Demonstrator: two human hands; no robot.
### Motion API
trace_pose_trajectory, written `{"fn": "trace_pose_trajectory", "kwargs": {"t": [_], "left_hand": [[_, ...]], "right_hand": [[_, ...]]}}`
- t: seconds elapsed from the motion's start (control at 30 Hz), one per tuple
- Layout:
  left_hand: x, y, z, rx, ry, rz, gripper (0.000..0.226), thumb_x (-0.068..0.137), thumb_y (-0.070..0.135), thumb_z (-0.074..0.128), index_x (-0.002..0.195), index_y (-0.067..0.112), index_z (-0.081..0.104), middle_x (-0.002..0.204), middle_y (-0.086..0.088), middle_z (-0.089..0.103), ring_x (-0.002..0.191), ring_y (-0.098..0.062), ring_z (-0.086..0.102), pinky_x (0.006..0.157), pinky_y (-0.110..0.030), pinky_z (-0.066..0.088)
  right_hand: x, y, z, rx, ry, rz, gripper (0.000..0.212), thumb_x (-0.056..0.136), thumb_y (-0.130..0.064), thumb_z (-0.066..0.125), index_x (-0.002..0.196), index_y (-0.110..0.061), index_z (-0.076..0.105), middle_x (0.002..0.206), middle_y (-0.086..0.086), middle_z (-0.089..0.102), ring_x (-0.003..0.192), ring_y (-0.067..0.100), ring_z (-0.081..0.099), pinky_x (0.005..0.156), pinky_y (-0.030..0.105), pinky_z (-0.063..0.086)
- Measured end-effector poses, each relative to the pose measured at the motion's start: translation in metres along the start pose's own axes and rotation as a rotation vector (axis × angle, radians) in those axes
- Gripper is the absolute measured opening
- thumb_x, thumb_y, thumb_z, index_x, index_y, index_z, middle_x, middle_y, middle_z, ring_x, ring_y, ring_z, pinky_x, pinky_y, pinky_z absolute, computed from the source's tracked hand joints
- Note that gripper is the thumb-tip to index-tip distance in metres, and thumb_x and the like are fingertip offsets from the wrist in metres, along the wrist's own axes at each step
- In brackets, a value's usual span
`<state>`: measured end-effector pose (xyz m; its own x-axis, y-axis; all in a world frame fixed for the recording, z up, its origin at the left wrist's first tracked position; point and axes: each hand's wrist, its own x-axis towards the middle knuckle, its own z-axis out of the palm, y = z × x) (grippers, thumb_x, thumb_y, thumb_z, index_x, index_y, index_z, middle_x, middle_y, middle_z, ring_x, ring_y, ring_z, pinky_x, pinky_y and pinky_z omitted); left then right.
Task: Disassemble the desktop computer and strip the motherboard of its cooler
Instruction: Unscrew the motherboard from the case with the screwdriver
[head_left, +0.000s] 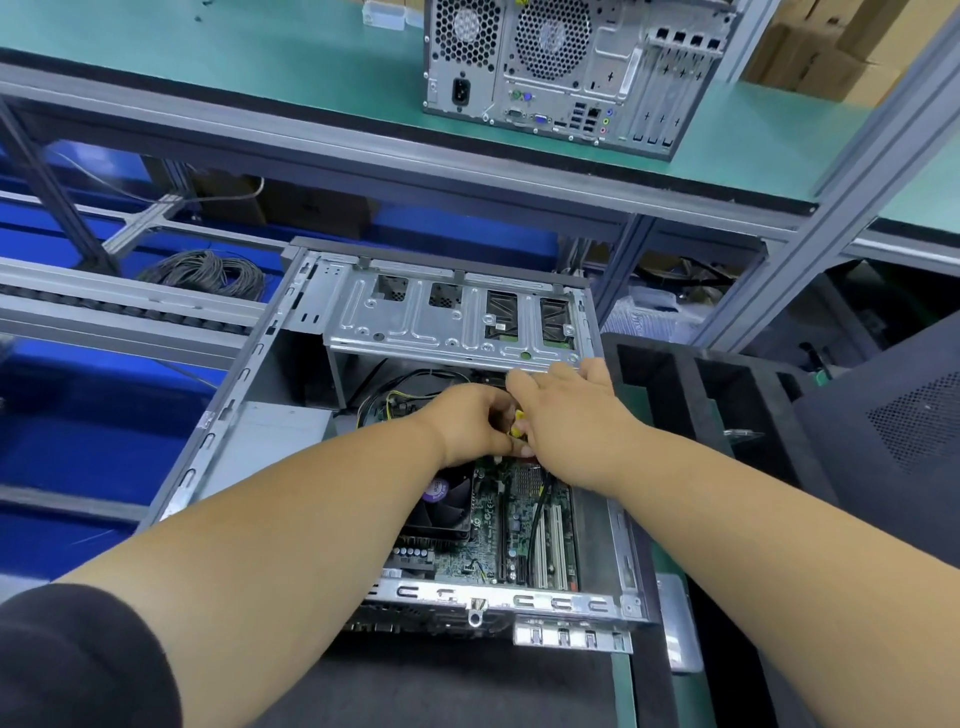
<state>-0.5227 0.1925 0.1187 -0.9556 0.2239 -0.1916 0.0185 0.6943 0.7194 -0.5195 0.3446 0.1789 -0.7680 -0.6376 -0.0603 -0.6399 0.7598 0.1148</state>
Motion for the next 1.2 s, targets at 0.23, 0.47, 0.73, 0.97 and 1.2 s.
{"fn": "trace_pose_trajectory", "kwargs": {"t": [0.23, 0.47, 0.73, 0.97, 1.2], "left_hand": [[0.000, -0.001, -0.001, 0.378, -0.160, 0.066, 0.029, 0.079, 0.026, 0.071, 0.107, 0.024, 0.063, 0.097, -0.001, 0.059, 0.084, -0.021, 0.054, 0.071, -0.025, 0.040], [0.004, -0.003, -0.001, 0.386, -0.188, 0.004, 0.039, 0.087, 0.006, 0.049, 0.119, 0.025, 0.063, 0.118, -0.005, 0.061, 0.098, -0.025, 0.057, 0.078, -0.027, 0.045], [0.007, -0.005, 0.001, 0.401, -0.161, 0.009, 0.027, 0.090, 0.009, 0.048, 0.112, 0.018, 0.061, 0.113, -0.011, 0.063, 0.094, -0.028, 0.057, 0.074, -0.029, 0.042], [0.007, -0.003, 0.000, 0.413, -0.176, 0.027, 0.025, 0.091, 0.011, 0.047, 0.112, 0.014, 0.061, 0.114, -0.013, 0.063, 0.099, -0.031, 0.058, 0.085, -0.036, 0.049], [0.005, 0.002, 0.000, 0.419, -0.170, 0.020, 0.022, 0.091, 0.013, 0.049, 0.108, 0.011, 0.062, 0.111, -0.015, 0.065, 0.097, -0.032, 0.059, 0.079, -0.032, 0.046]], "right_hand": [[-0.001, 0.006, 0.006, 0.002, 0.057, 0.135, 0.036, 0.099, -0.053, 0.035, 0.097, -0.021, 0.049, 0.075, -0.003, 0.054, 0.084, 0.025, 0.052, 0.089, 0.041, 0.018], [-0.003, 0.011, 0.014, 0.134, 0.131, 0.138, 0.019, 0.086, -0.029, 0.050, 0.104, -0.023, 0.047, 0.068, -0.012, 0.036, 0.081, 0.023, 0.045, 0.077, 0.037, 0.019], [-0.004, 0.008, 0.017, 0.098, 0.137, 0.135, 0.026, 0.096, -0.047, 0.048, 0.102, -0.022, 0.046, 0.076, -0.005, 0.057, 0.080, 0.025, 0.054, 0.090, 0.040, 0.025], [-0.005, 0.011, 0.012, 0.245, 0.127, 0.045, 0.016, 0.090, -0.041, 0.052, 0.092, -0.026, 0.051, 0.086, -0.008, 0.059, 0.088, 0.021, 0.054, 0.093, 0.040, 0.031], [-0.003, 0.008, 0.011, 0.251, 0.108, 0.062, 0.018, 0.094, -0.040, 0.051, 0.105, -0.026, 0.054, 0.090, -0.007, 0.063, 0.091, 0.022, 0.057, 0.098, 0.042, 0.031]]}}
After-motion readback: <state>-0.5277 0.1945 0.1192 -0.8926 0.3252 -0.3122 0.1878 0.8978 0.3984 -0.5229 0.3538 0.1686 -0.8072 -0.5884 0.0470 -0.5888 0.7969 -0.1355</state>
